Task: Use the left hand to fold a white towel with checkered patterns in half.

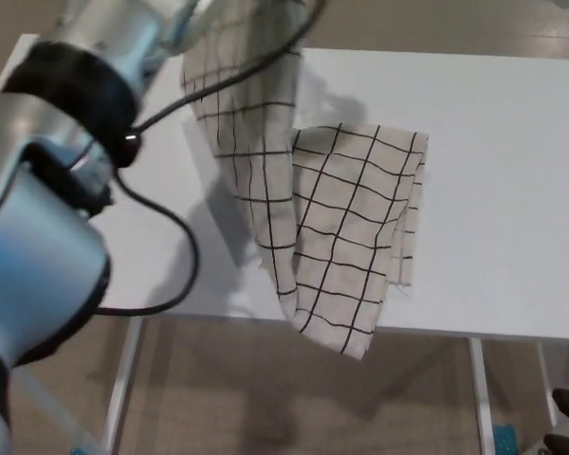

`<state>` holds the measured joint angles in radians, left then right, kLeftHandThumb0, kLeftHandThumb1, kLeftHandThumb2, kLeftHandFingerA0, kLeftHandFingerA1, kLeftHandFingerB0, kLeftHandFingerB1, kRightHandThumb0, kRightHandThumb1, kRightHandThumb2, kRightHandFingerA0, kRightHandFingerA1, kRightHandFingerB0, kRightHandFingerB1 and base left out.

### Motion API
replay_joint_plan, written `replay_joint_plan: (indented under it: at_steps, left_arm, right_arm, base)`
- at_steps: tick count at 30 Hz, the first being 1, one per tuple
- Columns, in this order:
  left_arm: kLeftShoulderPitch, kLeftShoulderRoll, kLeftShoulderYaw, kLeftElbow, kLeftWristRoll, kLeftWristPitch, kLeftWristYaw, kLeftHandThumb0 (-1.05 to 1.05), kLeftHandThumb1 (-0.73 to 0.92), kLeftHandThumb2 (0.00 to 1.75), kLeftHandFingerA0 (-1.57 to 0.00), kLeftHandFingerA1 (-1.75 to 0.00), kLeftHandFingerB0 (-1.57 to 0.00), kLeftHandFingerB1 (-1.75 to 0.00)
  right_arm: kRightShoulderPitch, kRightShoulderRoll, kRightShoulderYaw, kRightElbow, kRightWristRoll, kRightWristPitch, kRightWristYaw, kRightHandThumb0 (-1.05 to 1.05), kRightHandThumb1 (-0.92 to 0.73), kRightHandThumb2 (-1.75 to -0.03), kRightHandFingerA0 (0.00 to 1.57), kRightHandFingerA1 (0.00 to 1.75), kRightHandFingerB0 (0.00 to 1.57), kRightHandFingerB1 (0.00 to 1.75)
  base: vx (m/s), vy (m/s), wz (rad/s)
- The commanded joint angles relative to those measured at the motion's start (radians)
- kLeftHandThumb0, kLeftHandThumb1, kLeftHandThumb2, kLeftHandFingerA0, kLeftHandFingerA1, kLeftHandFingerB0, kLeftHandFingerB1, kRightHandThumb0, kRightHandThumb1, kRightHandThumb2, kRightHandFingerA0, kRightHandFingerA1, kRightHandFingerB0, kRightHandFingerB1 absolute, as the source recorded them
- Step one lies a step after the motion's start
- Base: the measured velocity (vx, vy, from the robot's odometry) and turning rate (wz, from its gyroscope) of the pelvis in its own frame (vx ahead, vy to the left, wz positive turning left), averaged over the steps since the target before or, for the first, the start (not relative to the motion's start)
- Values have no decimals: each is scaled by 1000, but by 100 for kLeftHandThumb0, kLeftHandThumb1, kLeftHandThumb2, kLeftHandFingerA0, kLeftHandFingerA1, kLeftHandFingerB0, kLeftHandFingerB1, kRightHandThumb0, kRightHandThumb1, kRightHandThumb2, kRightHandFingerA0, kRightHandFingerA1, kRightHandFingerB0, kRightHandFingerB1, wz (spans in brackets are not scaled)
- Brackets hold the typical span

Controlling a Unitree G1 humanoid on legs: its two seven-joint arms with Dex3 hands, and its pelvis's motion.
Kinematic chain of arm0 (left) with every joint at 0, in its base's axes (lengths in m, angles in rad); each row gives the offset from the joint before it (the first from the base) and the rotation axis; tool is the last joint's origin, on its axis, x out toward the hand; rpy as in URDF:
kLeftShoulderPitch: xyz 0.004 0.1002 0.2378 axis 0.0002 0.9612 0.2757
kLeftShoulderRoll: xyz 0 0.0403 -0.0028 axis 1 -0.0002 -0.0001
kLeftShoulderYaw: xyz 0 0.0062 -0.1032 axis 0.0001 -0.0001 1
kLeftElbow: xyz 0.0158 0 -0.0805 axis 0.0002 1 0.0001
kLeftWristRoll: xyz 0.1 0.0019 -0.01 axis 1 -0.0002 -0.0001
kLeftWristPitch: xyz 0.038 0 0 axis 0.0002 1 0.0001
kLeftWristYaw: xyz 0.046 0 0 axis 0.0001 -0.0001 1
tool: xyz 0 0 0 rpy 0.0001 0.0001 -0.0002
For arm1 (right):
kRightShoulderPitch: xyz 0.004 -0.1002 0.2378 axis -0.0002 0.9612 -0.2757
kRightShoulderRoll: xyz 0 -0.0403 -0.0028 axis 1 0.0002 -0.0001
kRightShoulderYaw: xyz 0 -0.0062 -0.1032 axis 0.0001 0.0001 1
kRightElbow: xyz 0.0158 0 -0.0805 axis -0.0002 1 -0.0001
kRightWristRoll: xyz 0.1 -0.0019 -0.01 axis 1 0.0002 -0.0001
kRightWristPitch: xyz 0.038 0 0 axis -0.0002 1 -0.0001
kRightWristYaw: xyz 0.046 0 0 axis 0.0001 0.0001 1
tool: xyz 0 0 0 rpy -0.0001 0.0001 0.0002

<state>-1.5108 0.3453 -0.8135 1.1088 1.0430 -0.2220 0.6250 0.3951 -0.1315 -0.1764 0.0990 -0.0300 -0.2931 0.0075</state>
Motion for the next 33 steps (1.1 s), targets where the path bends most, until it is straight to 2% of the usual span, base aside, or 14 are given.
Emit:
replay_joint_plan:
  at_steps: [1,12,14,16,17,18,22,23,25,26,27,29,30,33]
  left_arm:
    - [-21,-97,-26,-115,45,-44,79,-31,51,55,-105,-159,-110,-71]
    - [154,-110,-146,-296,80,-200,-12,-32,48,57,-101,-168,-104,-63]
    - [214,-79,-158,-309,54,-253,-77,-28,38,81,-123,-137,-101,-95]
    - [229,-67,-155,-319,51,-262,-94,-28,38,81,-123,-137,-101,-95]
    - [240,-60,-154,-315,51,-265,-102,-29,51,55,-89,-175,-91,-134]
    - [252,-49,-152,-317,50,-265,-116,-25,51,56,-88,-175,-75,-163]
    - [284,-22,-109,-340,6,-283,-189,-23,55,54,-85,-175,-63,-170]
    - [291,-19,-87,-348,-19,-290,-216,-30,55,60,-89,-155,-84,-128]
    - [300,-15,-57,-359,-48,-299,-253,-30,55,60,-89,-155,-84,-128]
    - [302,-6,-38,-380,-65,-283,-298,-51,59,59,-65,-42,-69,-42]
    - [315,10,10,-453,-121,-214,-440,-79,49,89,-3,-16,-7,-24]
    - [354,41,115,-632,-233,-54,-709,-90,51,94,0,0,0,-12]
    - [361,49,135,-670,-251,-28,-745,-99,61,65,0,0,0,-18]
    - [373,63,165,-722,-275,-3,-789,-96,65,60,0,0,0,-13]
  right_arm:
    - [-8,0,-5,-7,10,36,-2,-44,-64,-59,54,58,61,52]
    - [-2,-3,2,0,-4,0,-4,-47,-61,-59,57,61,66,52]
    - [-1,-1,1,-12,-11,15,-14,-47,-62,-59,58,62,67,53]
    - [-4,0,1,-14,-13,21,-16,-47,-62,-59,58,62,67,53]
    - [-7,-3,1,-16,-12,26,-13,-46,-62,-59,59,62,68,53]
    - [-15,-6,1,-9,-10,23,-9,-46,-62,-59,60,61,70,53]
    - [-28,-9,0,12,2,9,3,-44,-63,-58,63,64,69,52]
    - [-28,-8,-1,15,9,7,6,-43,-62,-59,63,65,69,52]
    - [-28,-6,-4,19,17,3,10,-43,-62,-59,63,65,69,52]
    - [-26,-5,-1,13,15,9,9,-43,-63,-59,64,66,69,53]
    - [-21,-5,4,8,1,13,2,-43,-64,-58,61,66,70,54]
    - [-14,-15,10,7,-27,18,-7,-48,-64,-59,59,64,67,53]
    - [-13,-19,10,8,-33,18,-8,-49,-62,-59,57,62,65,53]
    - [-12,-22,11,8,-36,18,-8,-48,-63,-59,57,61,64,53]
  base:
    - [0,0,0]
    - [0,0,0]
    - [0,0,0]
    - [0,0,0]
    - [0,0,0]
    - [0,0,0]
    - [0,0,0]
    - [0,0,0]
    - [0,0,0]
    - [0,0,0]
    - [0,0,0]
    - [0,0,0]
    - [0,0,0]
    - [0,0,0]
